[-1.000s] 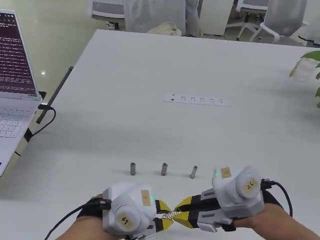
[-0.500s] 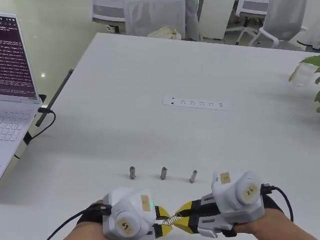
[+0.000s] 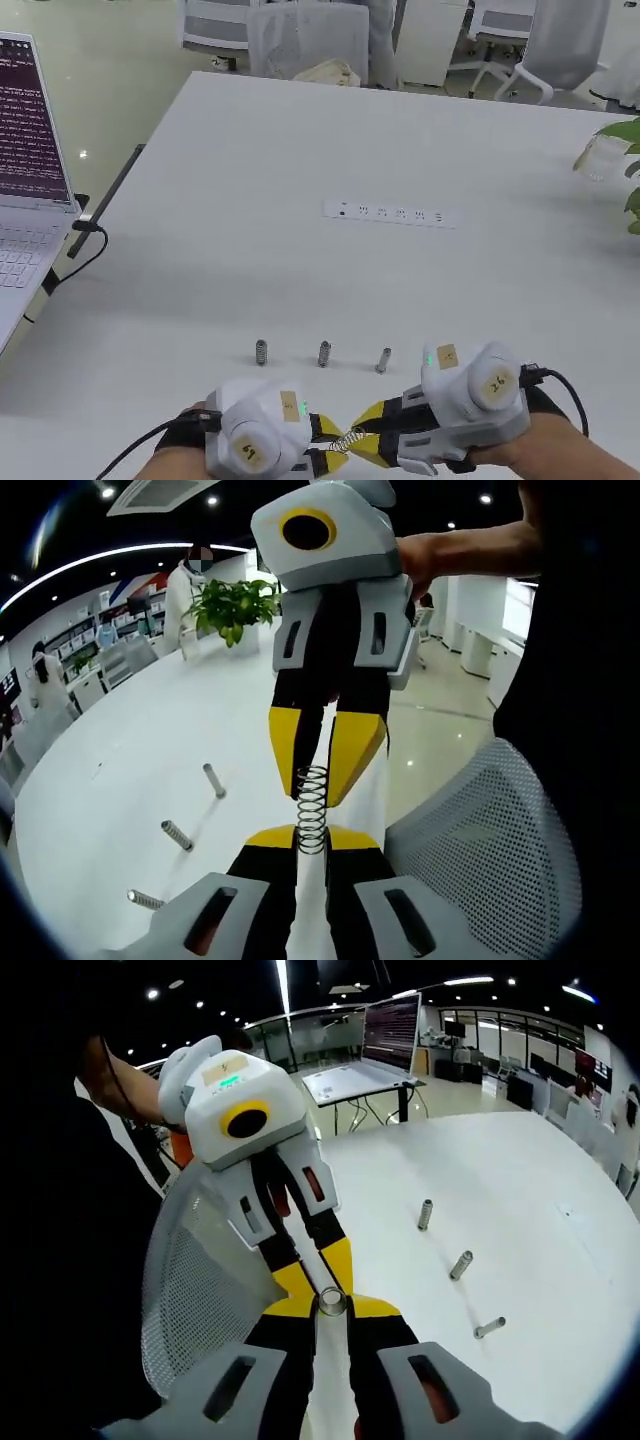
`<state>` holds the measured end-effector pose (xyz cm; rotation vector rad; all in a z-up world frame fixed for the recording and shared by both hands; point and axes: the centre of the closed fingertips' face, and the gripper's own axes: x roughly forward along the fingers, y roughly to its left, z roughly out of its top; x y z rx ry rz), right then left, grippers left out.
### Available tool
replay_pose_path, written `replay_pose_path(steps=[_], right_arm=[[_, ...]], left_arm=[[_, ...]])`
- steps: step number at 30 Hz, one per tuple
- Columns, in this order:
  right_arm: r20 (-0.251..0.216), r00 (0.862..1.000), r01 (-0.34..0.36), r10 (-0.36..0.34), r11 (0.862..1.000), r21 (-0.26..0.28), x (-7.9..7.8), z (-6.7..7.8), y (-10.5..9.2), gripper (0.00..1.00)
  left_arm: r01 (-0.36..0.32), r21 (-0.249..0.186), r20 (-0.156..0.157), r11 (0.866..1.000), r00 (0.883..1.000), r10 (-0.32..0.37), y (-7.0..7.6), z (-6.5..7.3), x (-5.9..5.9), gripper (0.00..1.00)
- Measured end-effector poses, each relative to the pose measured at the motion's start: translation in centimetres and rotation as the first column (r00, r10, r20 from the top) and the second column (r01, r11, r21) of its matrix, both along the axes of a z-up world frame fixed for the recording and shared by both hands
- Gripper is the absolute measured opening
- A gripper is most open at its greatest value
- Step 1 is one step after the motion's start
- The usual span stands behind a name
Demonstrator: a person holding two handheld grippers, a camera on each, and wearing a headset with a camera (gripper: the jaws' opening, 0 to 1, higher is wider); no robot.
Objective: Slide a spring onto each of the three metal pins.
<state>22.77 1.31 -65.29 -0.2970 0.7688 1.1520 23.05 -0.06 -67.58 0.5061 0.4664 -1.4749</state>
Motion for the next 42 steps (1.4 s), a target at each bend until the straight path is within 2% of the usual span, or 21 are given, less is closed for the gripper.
replay_pose_path(steps=[8,15,24,31,37,42], right_arm=[[0.034,0.995,-0.094,0.098,0.991,-0.1,0.2,0.4,-0.6,0.1],[0.046,0.98,-0.184,0.195,0.966,-0.181,0.3,0.2,-0.5,0.12],[0.048,0.954,-0.28,0.297,0.934,-0.222,-0.1,0.2,0.3,0.12],[0.045,0.94,-0.317,0.339,0.914,-0.251,-0.3,-0.1,0.3,0.12],[0.056,0.932,-0.334,0.358,0.908,-0.255,-0.2,-0.1,0.5,0.09],[0.05,0.925,-0.352,0.378,0.896,-0.272,-0.3,-0.2,0.6,0.09]], left_arm=[[-0.001,-0.035,-0.002,0.999,1.0,0.001,-0.7,0.8,0.2,0.02],[-0.001,-0.044,0.001,0.999,1.0,0.001,-0.8,1.1,0.1,0.02],[0.006,-0.05,-0.004,0.999,1.0,-0.006,-0.6,1.2,-0.1,0.02],[0.008,-0.054,0.001,0.998,1.0,-0.008,-0.6,1.4,-0.1,0.02],[0.006,-0.052,0.002,0.999,1.0,-0.006,-0.5,1.4,0.1,0.02],[0.012,-0.045,0.001,0.999,1.0,-0.012,-0.5,1.3,0.0,0.02]])
